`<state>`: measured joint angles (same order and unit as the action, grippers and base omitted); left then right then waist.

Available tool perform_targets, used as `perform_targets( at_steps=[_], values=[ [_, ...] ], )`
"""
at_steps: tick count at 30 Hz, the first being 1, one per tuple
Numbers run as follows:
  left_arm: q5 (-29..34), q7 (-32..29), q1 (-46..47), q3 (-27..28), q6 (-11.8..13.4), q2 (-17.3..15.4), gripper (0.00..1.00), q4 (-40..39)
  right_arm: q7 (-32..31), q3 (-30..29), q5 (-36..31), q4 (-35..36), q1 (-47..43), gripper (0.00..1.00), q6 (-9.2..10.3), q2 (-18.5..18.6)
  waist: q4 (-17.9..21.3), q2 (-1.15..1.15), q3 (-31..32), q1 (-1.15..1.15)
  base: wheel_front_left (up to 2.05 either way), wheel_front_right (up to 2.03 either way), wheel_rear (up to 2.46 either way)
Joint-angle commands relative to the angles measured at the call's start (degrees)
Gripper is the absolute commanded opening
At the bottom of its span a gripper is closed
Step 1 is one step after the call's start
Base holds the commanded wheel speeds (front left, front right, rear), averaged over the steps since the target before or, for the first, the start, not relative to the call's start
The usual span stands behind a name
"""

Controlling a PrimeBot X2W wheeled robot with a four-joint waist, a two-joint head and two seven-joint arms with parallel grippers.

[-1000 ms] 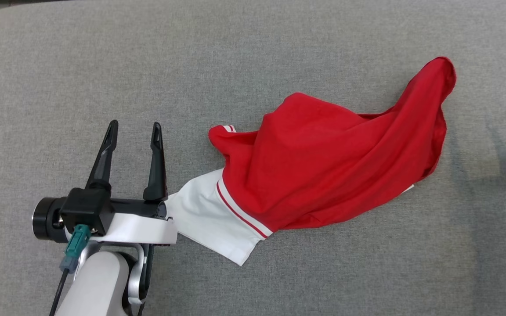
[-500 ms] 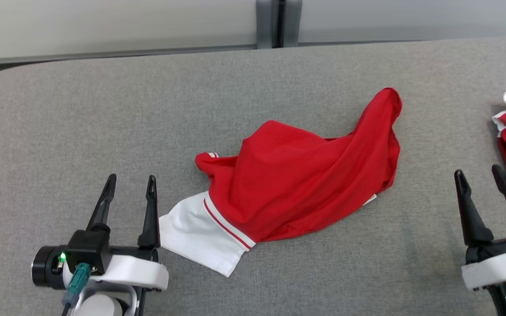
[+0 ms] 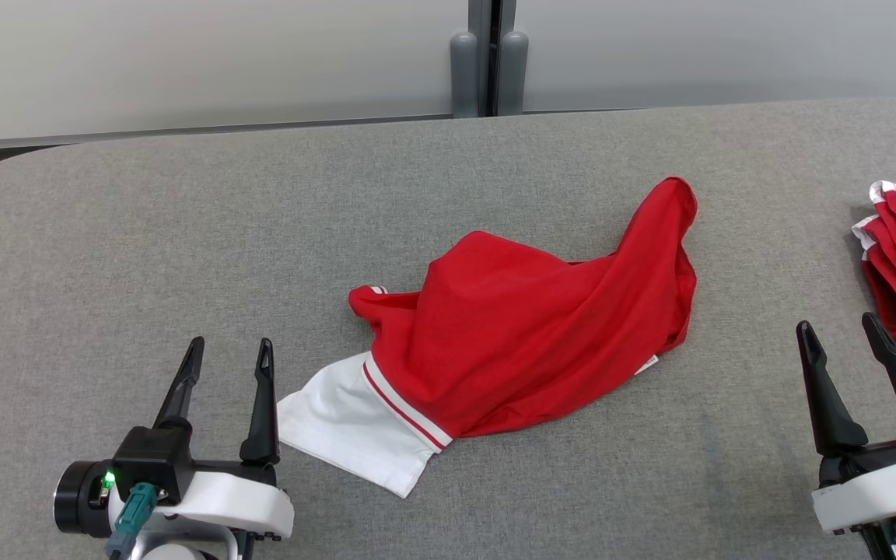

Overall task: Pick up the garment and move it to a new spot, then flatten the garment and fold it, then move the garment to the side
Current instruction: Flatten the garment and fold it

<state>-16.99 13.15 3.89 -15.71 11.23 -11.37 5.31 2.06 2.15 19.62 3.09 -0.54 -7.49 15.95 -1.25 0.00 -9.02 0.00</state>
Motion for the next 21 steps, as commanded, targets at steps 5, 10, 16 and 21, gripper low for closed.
perform_targets(
  at_steps=[5,10,16,21],
  values=[
    [-0.2,0.2,0.1,0.0,0.4,-0.4,1.00,-0.4,-0.4,-0.4,-0.2,0.6,-0.3,1.00,0.00,0.1,-0.3,0.00,-0.2,0.00,0.00,0.00,0.00],
    [-0.4,0.3,0.8,-0.3,0.4,-0.2,1.00,-0.5,-0.6,-0.5,-0.2,0.5,0.3,1.00,0.00,0.7,-0.9,0.00,-0.8,0.00,0.00,0.00,0.00],
    [-0.2,0.6,3.0,-1.2,0.2,0.7,1.00,-0.7,-1.9,1.4,0.4,-3.7,3.6,1.00,0.00,1.5,-2.5,0.00,-3.3,0.00,0.00,0.00,0.00],
    [0.3,1.0,5.6,-1.8,-0.3,1.6,1.00,-0.1,-0.8,4.2,1.4,-11.9,8.6,1.00,0.00,2.1,-4.3,0.00,-6.6,0.00,0.00,0.00,0.00]
  ],
)
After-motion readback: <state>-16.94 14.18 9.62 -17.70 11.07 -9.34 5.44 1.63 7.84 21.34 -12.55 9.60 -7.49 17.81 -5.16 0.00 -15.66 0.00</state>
